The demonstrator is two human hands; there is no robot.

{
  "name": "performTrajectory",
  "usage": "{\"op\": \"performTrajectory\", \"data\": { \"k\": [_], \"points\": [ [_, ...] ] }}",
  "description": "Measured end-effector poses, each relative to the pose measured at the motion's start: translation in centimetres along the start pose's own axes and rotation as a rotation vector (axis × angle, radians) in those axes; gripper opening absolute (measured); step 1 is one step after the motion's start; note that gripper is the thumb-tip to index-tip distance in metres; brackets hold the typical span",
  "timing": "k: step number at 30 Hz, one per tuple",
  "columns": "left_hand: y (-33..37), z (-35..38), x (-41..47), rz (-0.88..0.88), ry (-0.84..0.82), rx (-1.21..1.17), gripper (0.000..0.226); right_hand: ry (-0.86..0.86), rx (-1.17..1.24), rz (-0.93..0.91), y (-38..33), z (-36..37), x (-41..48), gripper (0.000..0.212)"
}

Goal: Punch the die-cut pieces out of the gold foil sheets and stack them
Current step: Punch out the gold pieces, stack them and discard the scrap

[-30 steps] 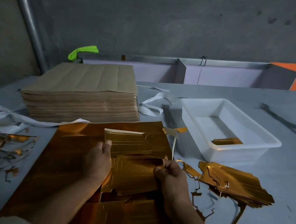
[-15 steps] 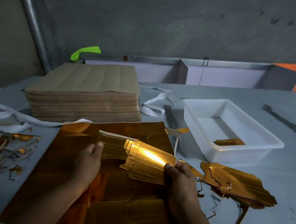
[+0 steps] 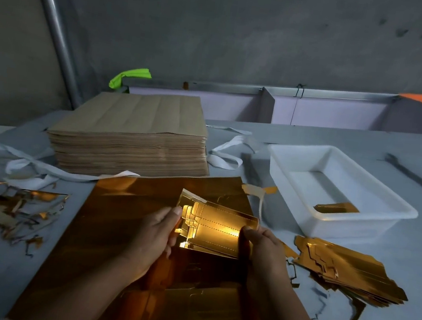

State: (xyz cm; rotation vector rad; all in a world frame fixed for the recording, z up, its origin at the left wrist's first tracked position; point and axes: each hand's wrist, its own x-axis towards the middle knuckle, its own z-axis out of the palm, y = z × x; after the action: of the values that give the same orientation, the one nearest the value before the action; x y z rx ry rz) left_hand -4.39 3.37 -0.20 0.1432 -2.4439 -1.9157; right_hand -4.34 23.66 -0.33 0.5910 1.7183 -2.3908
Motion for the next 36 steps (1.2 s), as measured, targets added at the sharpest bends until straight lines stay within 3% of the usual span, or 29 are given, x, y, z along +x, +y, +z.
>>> {"op": "performTrajectory", "data": {
  "k": [9, 15, 20, 30, 36],
  "points": [
    [0.7, -0.1, -0.2, -0.091, -0.019, -0.201, 0.020, -0.047, -0.034, -0.024, -0.6, 0.2, -0.1, 0.009],
    [1.5, 0.0, -0.1, -0.083, -0.058, -0.273, 0.020, -0.089, -0.006, 0.066, -0.8, 0.0, -0.1, 0.020],
    [1.4, 0.4, 0.0, -0.061, -0.043, -0.125, 0.025, -0.110, 0.119, 0.080, 0.5, -0.1, 0.1, 0.016],
    [-0.2, 0.1, 0.6, -0.155, 0.068, 0.024, 0.026, -0.014, -0.154, -0.135, 2.3, 0.5, 0.2, 0.013],
    [-0.8, 0.4, 1.3, -0.109, 0.124, 0.134, 0.018, -0.022, -0.158, -0.168, 2.6, 0.4, 0.4, 0.016]
  ]
}}
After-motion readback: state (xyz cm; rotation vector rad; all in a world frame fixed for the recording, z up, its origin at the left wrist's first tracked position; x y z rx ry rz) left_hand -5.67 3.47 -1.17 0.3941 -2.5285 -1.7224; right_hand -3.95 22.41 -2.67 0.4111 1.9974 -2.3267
